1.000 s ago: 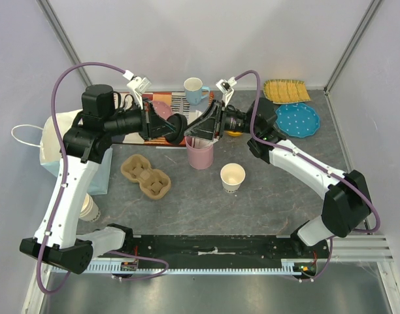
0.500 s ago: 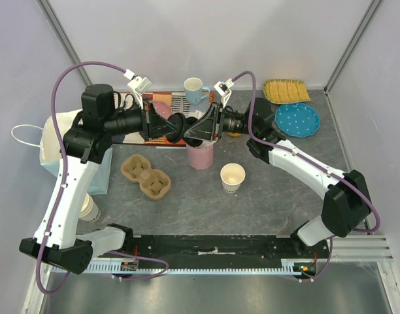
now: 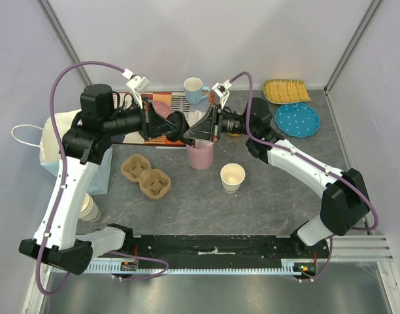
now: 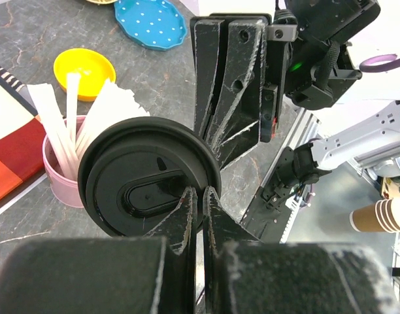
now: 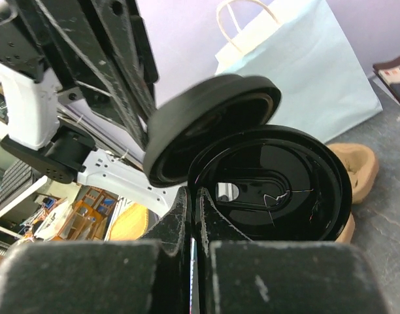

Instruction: Pack the takeout coffee

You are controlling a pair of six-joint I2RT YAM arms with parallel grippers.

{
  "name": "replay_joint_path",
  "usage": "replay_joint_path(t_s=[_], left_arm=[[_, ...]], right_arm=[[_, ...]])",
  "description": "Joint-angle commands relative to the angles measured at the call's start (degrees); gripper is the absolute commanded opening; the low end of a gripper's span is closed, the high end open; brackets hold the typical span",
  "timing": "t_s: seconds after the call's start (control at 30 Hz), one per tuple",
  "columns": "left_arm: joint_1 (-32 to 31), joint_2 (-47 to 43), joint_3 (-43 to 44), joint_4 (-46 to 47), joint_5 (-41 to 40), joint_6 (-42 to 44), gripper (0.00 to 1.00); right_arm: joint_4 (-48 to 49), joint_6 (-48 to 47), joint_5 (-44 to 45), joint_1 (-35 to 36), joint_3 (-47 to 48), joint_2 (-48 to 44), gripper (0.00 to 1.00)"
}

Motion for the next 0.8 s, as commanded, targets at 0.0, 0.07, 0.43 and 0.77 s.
replay_joint_path(t_s=[0.0,0.07,0.43,0.77], left_arm=[[0.1,-1.0,1.18,-0.09,-4.08,0.7,0.02],[0.19,-1.08,1.53,-0.71,-6.37,2.02,0.02],[0.28,-2.14,-6.36,-2.3,-19.73,13.09,0.02],[-0.33,10.32,-12.7,2.43,-30.55,24.42,0.02]], right_arm=[[-8.61,-6.64,1.83,0.22,1.39,-0.31,0.0],[-12.56,-8.84,2.27,0.31,1.04,-1.01,0.0],[-23.74,-17.55,4.12,0.31,1.65,-4.09,0.0],[-29.37,-23.35,5.96,0.31,3.05,-9.36,0.0]])
